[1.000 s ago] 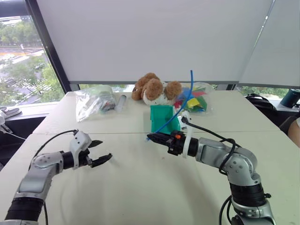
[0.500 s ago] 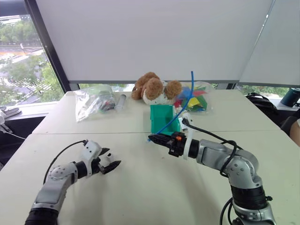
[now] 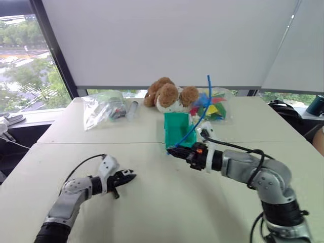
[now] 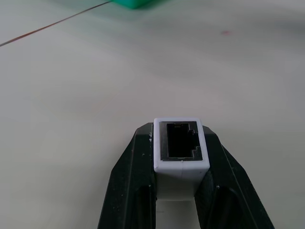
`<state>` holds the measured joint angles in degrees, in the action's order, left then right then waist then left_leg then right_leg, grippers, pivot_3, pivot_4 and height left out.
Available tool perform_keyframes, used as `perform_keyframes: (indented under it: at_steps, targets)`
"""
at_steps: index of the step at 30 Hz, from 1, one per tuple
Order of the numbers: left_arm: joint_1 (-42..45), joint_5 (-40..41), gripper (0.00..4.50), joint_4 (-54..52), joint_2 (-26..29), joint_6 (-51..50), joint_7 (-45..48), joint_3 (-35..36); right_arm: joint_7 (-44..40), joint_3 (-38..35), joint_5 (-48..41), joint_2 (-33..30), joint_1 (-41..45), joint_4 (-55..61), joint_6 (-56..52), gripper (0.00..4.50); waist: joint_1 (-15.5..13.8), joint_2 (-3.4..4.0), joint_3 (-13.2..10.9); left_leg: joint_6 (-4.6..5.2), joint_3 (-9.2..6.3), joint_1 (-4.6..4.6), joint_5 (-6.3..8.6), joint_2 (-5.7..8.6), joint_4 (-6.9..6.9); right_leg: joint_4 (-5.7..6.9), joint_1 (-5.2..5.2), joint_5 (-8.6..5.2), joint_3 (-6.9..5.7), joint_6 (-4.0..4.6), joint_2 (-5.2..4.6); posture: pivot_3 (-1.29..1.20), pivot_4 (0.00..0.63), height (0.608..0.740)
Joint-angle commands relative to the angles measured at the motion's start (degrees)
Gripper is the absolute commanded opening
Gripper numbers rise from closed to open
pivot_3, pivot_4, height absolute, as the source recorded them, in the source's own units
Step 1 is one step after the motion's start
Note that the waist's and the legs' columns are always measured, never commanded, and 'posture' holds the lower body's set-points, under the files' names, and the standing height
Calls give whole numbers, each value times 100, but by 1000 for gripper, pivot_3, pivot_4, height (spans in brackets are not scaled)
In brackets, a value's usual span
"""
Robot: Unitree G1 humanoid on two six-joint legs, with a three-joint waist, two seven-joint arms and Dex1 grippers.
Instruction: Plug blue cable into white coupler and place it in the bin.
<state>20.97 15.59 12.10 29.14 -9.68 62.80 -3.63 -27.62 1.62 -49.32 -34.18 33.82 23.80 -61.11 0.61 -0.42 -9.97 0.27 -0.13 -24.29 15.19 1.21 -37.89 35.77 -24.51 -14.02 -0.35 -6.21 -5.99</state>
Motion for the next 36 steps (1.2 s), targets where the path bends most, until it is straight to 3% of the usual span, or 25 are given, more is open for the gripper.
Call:
perform_keyframes:
  at_steps: [1,7,17,24,36]
  targets:
    - [658,-38,420,333,-143,281,932,-569,-1161,554,615,-679,195,216,675,0,-6,0,0,0,0,-1,0,0,-3,0,0,0,-1,-1,3,0,150,740]
    - [1633,-586,420,1638,-753,1375,1709,-1357,-2345,1412,1726,-1260,447,-187,1652,0,10,-1,-1,5,6,-3,0,-2,-12,0,2,12,-13,-23,40,0,150,740]
    - [2200,-1295,420,3366,-1418,2807,1538,-1631,-2738,1930,2497,-825,525,-520,1971,0,-52,-7,-1,6,1,0,-1,-1,-37,26,8,12,-17,-27,46,0,150,740]
    - [2310,-1421,420,3754,-1540,3092,1464,-1597,-2775,2125,2803,-465,490,-694,1950,0,-145,-11,4,6,-4,5,-1,2,-48,26,21,14,-16,-30,45,0,150,740]
    - [2335,-1454,420,3855,-1593,3170,1447,-1553,-3044,2256,3374,-524,435,-935,2175,0,-143,-12,6,6,-5,20,-1,4,-49,31,35,15,-17,-31,45,0,150,740]
